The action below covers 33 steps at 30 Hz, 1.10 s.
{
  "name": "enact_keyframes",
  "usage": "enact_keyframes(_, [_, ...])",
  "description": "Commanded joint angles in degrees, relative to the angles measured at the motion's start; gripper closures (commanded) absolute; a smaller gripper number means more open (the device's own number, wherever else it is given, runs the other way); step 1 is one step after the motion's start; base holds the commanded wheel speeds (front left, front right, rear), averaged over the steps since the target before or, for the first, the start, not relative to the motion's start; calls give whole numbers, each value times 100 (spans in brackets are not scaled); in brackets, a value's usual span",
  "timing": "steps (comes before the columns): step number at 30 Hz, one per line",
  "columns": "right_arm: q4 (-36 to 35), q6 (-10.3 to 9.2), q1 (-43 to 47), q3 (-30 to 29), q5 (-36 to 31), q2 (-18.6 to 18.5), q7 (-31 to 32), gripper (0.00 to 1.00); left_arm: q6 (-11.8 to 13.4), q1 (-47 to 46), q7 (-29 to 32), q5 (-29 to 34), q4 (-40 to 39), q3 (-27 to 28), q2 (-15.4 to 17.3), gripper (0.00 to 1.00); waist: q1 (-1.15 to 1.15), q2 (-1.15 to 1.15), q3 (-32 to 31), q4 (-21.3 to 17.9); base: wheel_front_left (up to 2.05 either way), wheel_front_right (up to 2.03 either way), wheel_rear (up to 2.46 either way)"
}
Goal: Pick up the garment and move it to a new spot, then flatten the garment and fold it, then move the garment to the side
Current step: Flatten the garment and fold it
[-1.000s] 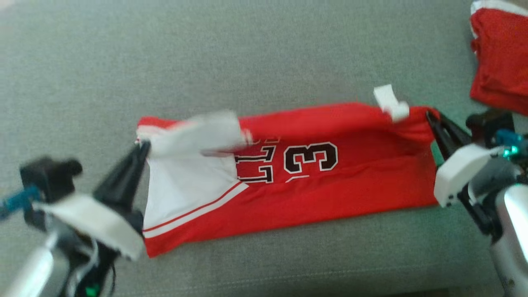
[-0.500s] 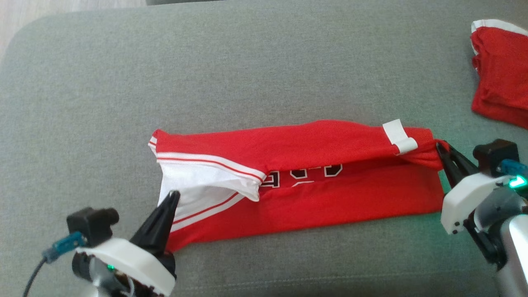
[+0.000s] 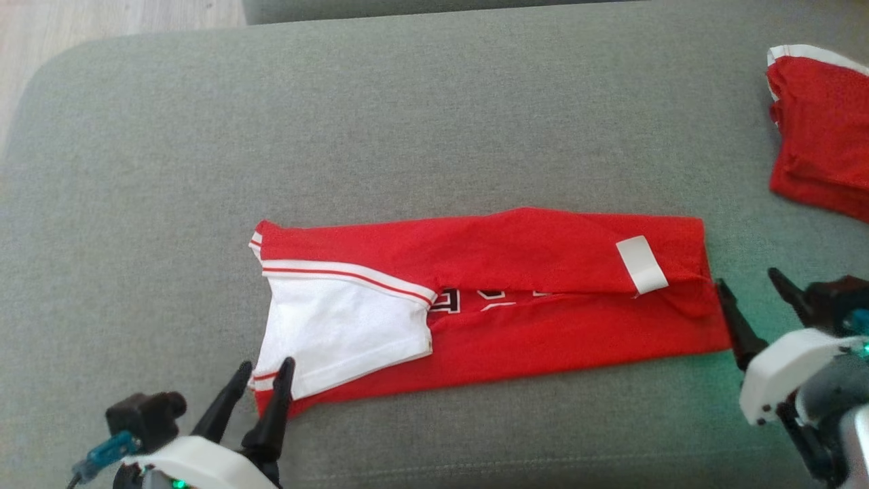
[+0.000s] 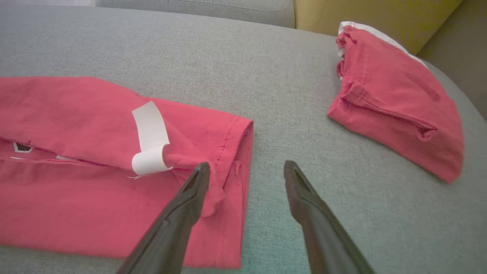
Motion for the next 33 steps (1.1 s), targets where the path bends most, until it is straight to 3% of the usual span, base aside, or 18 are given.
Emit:
enact_keyframes(1, [-327,37,-31,-54,11,-60,28,0,38,-194,-108,58,-202,262,52,0,0,0,-11,2,0,0,0])
enact_keyframes(9, [-438,37,-283,-194,169,54,515,0,214,-506,-383,263,-306,300,-144,0,0,0,13,-17,0,0,0])
enact_keyframes(22, [610,37,-1268,204,462,-75,1384,0,279,-784,-454,450,-292,178,-261,0,0,0,217,171,0,0,0])
enact_keyframes(33, [1307,37,-1635,184,711,-98,2089,0,334,-885,-447,520,-353,151,-235,0,0,0,342,246,0,0,0])
